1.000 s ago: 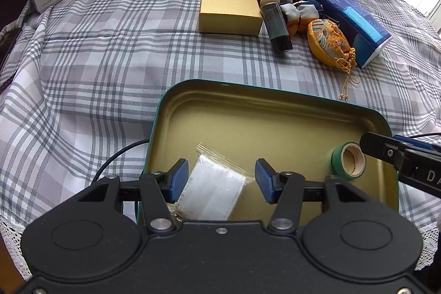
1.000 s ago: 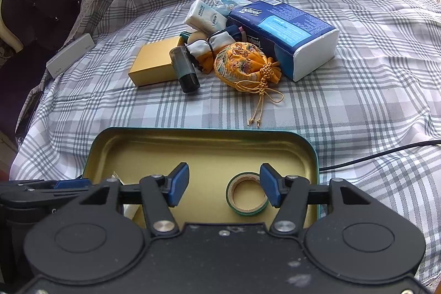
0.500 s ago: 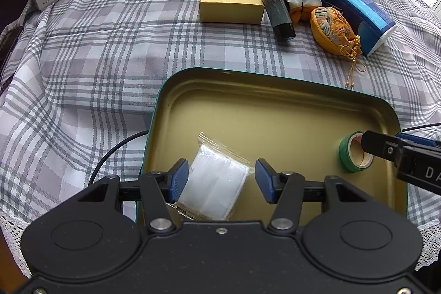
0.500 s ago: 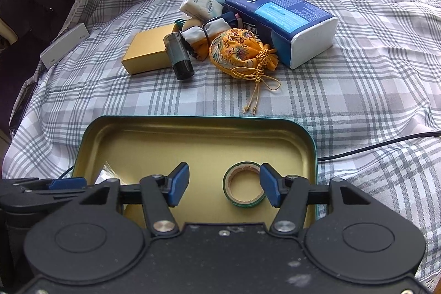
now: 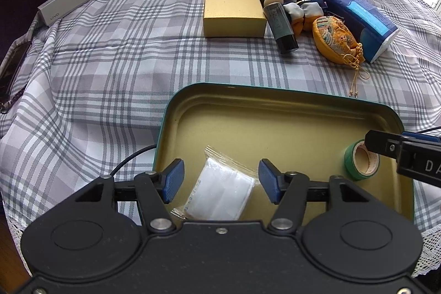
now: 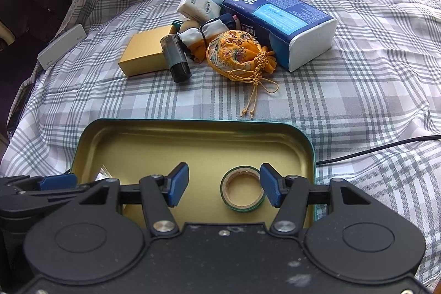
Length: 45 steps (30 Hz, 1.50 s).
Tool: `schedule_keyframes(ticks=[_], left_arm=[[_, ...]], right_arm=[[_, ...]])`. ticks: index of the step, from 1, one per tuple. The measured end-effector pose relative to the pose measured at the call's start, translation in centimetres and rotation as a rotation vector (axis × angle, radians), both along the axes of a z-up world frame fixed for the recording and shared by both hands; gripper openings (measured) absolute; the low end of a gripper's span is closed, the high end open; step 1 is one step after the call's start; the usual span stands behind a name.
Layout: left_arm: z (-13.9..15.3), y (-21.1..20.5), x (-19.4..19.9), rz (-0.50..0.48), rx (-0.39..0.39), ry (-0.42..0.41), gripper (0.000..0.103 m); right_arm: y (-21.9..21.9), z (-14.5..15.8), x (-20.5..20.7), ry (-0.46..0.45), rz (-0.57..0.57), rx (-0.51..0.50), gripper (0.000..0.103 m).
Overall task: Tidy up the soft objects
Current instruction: 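Grasp the blue face mask with the right gripper while the left tool returns to the pile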
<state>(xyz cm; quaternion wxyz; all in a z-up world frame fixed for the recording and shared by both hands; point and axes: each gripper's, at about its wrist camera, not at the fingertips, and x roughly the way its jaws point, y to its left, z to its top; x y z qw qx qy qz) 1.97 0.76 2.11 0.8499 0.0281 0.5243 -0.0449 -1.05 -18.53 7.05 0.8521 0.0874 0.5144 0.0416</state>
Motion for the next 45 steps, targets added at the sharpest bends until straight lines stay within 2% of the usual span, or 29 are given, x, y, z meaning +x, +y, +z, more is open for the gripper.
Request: schedule_keyframes(ticks=[5, 8, 11, 13, 19, 26, 33, 36, 45], left_arm=[[0.8, -0.1, -0.1, 0.010, -0.009, -0.053, 0.057], [1.4, -0.1, -0.4, 0.027, -0.018, -0.115, 0.057], [1.9, -0.4, -0.5, 0.022, -0.021, -0.148, 0.058], [2.1, -0.5, -0.5, 0.023, -0.021, -0.162, 0.058], [2.6, -0.8, -0.6, 0.031, -0.025, -0.216, 0.059], [3.1, -1.0, -0.4, 0.033, -0.056, -0.242, 0.059], [4.5, -0.5, 0.4, 0.048, -0.156, -0.294, 0.059], [4.7, -0.5, 1.3, 0.049, -0.172, -0.294, 0.062], [5.0, -0.6, 4.4, 0.046, -0.224, -0.284, 0.062]], right_arm=[[0.0, 0.5, 0.2, -0.040, -0.014, -0.002, 0.061], [0.0, 1.1, 0.2, -0.077, -0.024, -0.008, 0.067], [0.1, 1.6, 0.2, -0.113, -0.036, -0.013, 0.073], [0.1, 1.8, 0.3, -0.133, -0.042, -0.012, 0.074], [0.1, 2.9, -0.1, -0.251, -0.110, 0.015, 0.082], [0.2, 4.0, 0.5, -0.334, -0.115, 0.008, 0.083], [0.6, 5.4, 1.9, -0.418, -0.073, -0.011, 0.084], [0.5, 5.9, 3.0, -0.432, -0.062, -0.001, 0.084], [0.2, 6.3, 7.8, -0.430, -0.016, -0.017, 0.080]])
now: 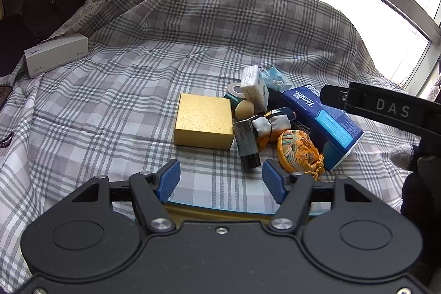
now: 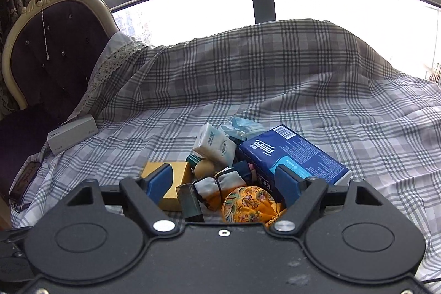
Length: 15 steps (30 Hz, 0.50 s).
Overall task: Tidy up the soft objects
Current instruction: 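Grasp the blue face mask with the right gripper while the left tool returns to the pile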
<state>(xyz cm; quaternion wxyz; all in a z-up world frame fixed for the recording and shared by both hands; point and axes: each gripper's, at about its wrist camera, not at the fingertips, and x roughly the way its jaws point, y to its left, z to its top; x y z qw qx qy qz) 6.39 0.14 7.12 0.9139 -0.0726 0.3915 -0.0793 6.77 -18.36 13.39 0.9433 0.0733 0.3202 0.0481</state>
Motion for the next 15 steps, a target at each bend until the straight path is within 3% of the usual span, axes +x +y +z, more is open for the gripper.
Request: schedule_keyframes(ticks=[8, 15], left_arm=[[0.0, 0.2, 3.1, 0.032, 0.034, -0.050, 0.066], [-1.0, 1.1, 5.7, 0.052, 0.033, -0.036, 0.066]], right_arm=[[-0.3, 0.0, 4.4, -0.045, -0.026, -0.014, 0.081], [-1.9, -0.8, 9.5, 0.017, -0.034, 0.034, 0.081]])
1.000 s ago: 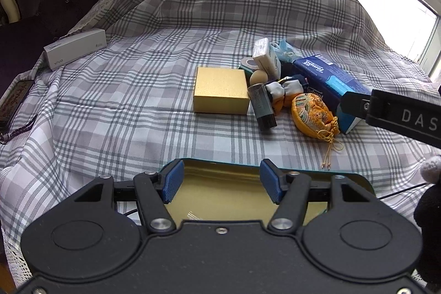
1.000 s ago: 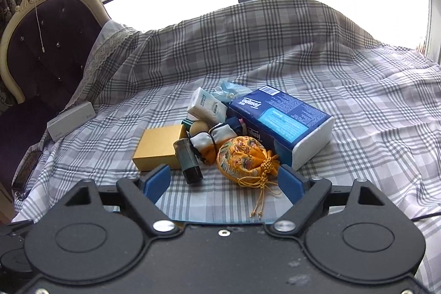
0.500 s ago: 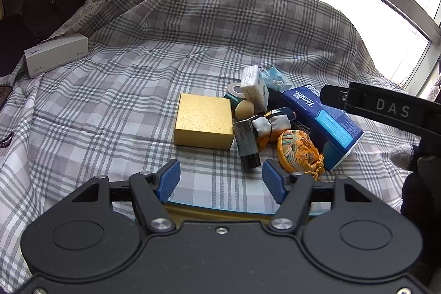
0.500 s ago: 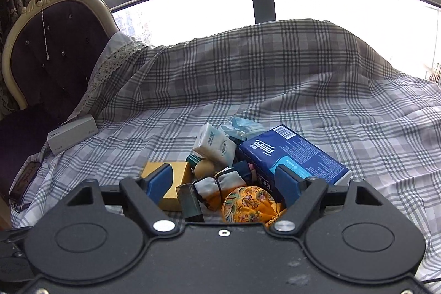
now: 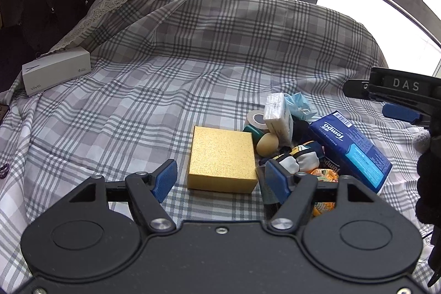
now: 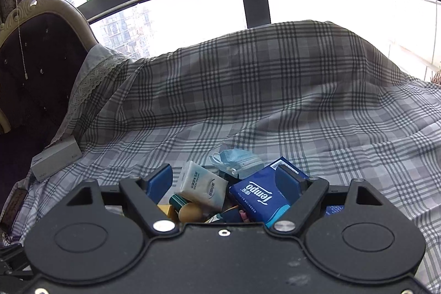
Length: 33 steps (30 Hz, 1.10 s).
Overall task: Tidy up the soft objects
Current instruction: 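Grasp the blue face mask with the right gripper while the left tool returns to the pile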
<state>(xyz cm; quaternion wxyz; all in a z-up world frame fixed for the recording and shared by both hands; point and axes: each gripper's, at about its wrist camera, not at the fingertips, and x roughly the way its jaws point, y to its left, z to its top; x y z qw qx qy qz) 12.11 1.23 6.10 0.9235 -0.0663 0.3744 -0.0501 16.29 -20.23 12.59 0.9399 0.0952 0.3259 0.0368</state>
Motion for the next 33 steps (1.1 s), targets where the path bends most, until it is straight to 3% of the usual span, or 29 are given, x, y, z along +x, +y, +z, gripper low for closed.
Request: schedule_keyframes(ticks=[10, 18, 26, 33], left_arm=[[-1.5, 1.1, 5.4, 0.011, 0.023, 0.007, 0.066], [-2.2, 3.3, 9.6, 0.017, -0.058, -0.038, 0.066], [-5.0, 5.1, 10.8, 0.072, -0.023, 0.027, 0.066], [-5.1, 5.7, 10.9, 0.061, -0.066, 0.069, 0.066]], right_arm=[[-1.3, -3.0, 7.7, 0.176, -0.018, 0.024, 0.081], [-0.9, -4.8, 12.2, 0.244, -0.023, 0.038, 0.080], [1.5, -5.8, 15.5, 0.319, -0.011, 0.024, 0.080], [2.7, -8.2, 18.6, 0.405, -0.066, -0.038, 0.080]])
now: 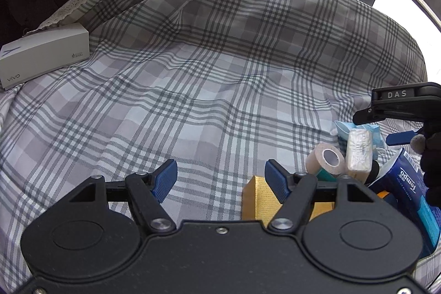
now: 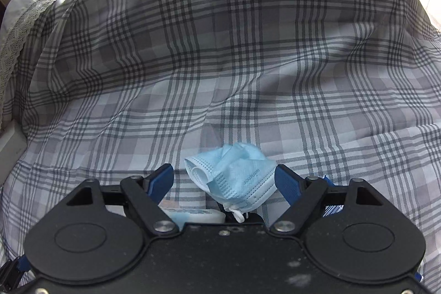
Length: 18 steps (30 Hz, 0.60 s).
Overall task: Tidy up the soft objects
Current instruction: 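Grasp the blue face mask with the right gripper while the left tool returns to the pile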
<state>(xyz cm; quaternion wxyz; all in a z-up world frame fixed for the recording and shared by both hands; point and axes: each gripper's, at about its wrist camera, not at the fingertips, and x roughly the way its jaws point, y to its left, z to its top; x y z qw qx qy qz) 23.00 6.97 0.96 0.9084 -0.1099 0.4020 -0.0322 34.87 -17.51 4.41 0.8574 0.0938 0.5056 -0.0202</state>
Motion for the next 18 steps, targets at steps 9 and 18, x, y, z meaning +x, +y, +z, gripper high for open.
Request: schedule_keyframes(ticks=[9, 18], left_arm=[[0.4, -0.1, -0.2, -0.011, -0.002, -0.019, 0.066], [-0.1, -0.1, -0.1, -0.012, 0.006, -0.008, 0.066]], right_arm=[[0.7, -1.7, 2.0, 0.034, -0.025, -0.072, 0.076], [-0.4, -2.3, 2.6, 0.078, -0.030, -0.121, 0.060]])
